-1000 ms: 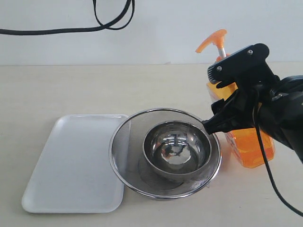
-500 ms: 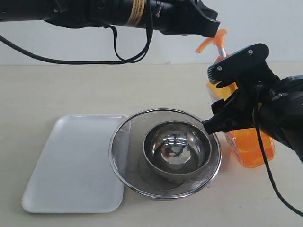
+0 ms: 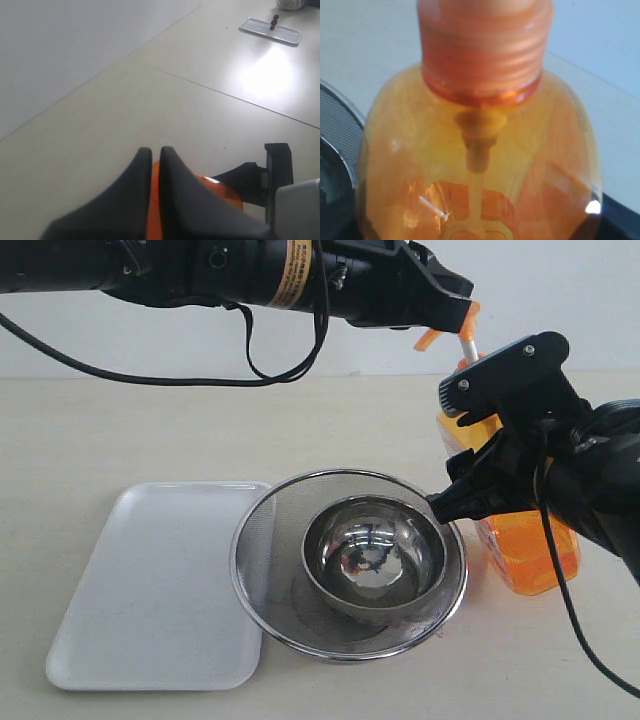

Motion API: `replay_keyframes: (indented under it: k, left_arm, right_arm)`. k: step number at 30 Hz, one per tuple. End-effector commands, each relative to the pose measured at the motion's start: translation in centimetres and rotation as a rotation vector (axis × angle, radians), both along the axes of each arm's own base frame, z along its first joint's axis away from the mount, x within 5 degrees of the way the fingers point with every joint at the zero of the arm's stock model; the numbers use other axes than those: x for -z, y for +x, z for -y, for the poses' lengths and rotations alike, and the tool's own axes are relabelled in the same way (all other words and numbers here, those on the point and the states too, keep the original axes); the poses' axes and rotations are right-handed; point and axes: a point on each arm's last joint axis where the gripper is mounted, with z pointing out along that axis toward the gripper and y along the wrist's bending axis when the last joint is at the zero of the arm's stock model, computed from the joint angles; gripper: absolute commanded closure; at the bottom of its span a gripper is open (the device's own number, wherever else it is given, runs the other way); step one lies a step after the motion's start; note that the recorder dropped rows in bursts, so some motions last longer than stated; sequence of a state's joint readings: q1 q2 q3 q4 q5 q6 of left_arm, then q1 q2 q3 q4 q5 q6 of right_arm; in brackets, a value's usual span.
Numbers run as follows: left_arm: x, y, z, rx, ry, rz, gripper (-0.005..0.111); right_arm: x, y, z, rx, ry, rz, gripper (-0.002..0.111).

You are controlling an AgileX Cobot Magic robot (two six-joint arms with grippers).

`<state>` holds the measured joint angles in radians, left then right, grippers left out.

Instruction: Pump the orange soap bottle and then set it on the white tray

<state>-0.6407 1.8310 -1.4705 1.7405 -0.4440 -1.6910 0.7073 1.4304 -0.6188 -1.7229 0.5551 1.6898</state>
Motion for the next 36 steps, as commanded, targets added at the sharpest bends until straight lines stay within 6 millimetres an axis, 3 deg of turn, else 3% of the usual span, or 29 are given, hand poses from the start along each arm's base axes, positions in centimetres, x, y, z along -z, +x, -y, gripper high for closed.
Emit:
replay_keyframes:
  k: [1, 20, 36]
  left_arm:
    - [-0.1, -0.4, 0.3, 0.014, -0.009, -0.017, 0.102]
    - [4.5, -0.8, 0.4, 0.055, 0.062, -0.136, 0.102]
    - [5.0, -0.9, 0.3, 0.051, 0.071, -0.147, 0.102]
  right_arm:
    - [-0.7, 0.2, 0.0, 0.000, -0.007, 0.038, 0.108]
    - [-0.7, 0.2, 0.0, 0.000, -0.007, 0.038, 0.108]
    - [-0.7, 0.2, 0.0, 0.000, -0.007, 0.038, 0.108]
